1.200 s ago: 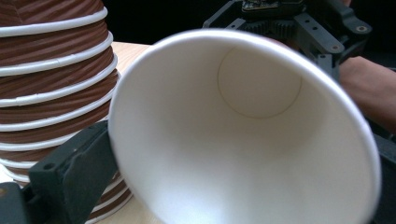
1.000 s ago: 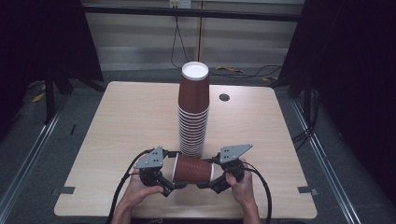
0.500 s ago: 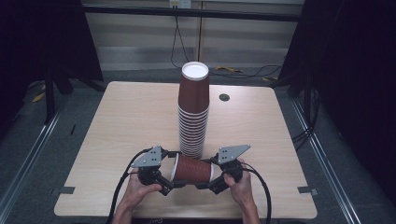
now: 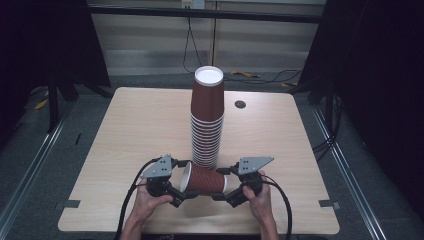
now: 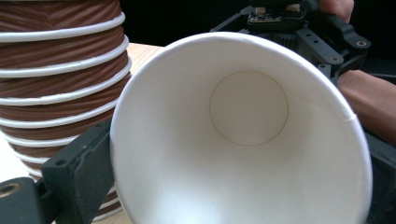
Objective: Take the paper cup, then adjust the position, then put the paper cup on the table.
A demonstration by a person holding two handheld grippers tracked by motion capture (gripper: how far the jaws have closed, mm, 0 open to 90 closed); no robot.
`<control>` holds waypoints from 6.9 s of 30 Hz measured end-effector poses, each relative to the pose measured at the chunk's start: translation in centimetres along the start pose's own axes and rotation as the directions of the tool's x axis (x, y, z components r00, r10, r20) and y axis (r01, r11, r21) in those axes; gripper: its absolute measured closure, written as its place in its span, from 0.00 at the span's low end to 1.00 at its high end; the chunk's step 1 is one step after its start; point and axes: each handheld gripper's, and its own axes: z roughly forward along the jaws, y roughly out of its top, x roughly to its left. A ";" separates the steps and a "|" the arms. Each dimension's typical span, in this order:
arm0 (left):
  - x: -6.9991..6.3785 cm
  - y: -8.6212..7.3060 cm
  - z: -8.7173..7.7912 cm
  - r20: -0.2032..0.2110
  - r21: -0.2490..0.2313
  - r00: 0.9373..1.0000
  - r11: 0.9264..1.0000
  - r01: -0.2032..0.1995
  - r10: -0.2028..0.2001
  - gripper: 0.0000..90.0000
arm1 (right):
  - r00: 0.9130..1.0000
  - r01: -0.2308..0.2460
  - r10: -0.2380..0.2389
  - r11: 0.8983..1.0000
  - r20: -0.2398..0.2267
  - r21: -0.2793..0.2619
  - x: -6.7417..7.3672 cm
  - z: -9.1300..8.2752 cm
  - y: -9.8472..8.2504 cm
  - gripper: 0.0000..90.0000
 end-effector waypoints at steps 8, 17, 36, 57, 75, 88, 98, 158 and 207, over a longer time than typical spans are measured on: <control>0.0 0.8 -1.1 -0.032 0.041 0.999 0.999 -0.016 0.017 0.05 | 0.999 0.002 0.000 0.999 0.036 -0.052 0.2 -0.8 -0.4 0.15; 0.6 0.8 -2.6 -0.092 0.086 0.996 0.996 -0.001 0.009 0.05 | 0.993 -0.009 0.021 0.994 0.112 -0.111 0.0 -2.3 -1.4 0.15; 3.0 1.4 -6.3 -0.209 0.193 0.978 0.980 0.047 -0.006 0.04 | 0.918 -0.026 0.124 0.967 0.376 -0.254 -0.4 -4.4 -3.4 0.14; 7.1 2.6 -6.7 -0.342 0.358 0.939 0.921 0.155 -0.026 0.04 | 0.701 0.085 0.162 0.948 0.695 -0.306 -0.5 -3.5 -5.9 0.15; 10.7 3.8 -6.9 -0.380 0.446 0.924 0.870 0.210 -0.028 0.04 | 0.696 0.168 0.154 0.915 0.701 -0.368 0.2 -3.8 -6.5 0.15; 12.1 5.0 -5.1 -0.363 0.582 0.932 0.786 0.211 0.018 0.03 | 0.717 0.164 0.155 0.910 0.679 -0.381 0.0 -4.0 -6.6 0.15; 13.6 4.9 -4.2 -0.362 0.640 0.932 0.731 0.238 0.013 0.03 | 0.717 0.168 0.156 0.907 0.680 -0.386 0.1 -4.1 -6.7 0.15; 13.9 0.2 -4.2 -0.350 0.533 0.931 0.796 0.288 -0.102 0.18 | 0.707 0.167 0.164 0.907 0.689 -0.387 0.2 -4.0 -6.7 0.15; 2.9 -1.9 -6.4 -0.521 -0.131 0.835 0.983 0.129 -0.179 0.19 | 0.704 0.167 0.165 0.907 0.691 -0.387 0.2 -4.0 -6.7 0.15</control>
